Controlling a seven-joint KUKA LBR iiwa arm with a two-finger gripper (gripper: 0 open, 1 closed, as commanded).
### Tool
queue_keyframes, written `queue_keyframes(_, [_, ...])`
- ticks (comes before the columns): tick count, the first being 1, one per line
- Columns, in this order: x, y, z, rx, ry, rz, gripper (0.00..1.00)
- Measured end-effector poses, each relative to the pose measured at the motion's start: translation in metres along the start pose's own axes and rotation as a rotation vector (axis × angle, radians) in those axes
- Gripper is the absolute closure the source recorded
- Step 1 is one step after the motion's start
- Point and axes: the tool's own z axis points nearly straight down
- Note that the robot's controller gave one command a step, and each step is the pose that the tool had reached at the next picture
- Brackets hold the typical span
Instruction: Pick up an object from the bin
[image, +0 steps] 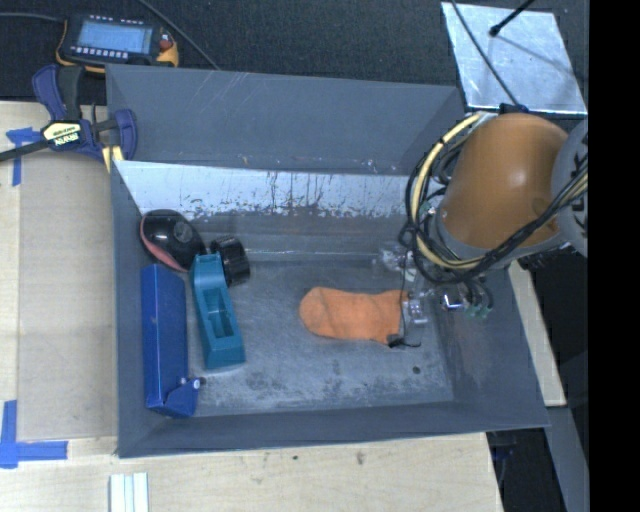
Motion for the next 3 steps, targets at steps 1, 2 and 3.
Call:
queue_keyframes(1, [0.0050, -0.0164, 0.0459, -0.001, 0.008, 0.086, 1.00])
queue_keyframes(2, [0.0050, -0.0163, 0.0459, -0.001, 0.009, 0.085, 0.00])
queue_keyframes(3, [0.0050, -0.0163, 0.0459, -0.001, 0.009, 0.085, 0.00])
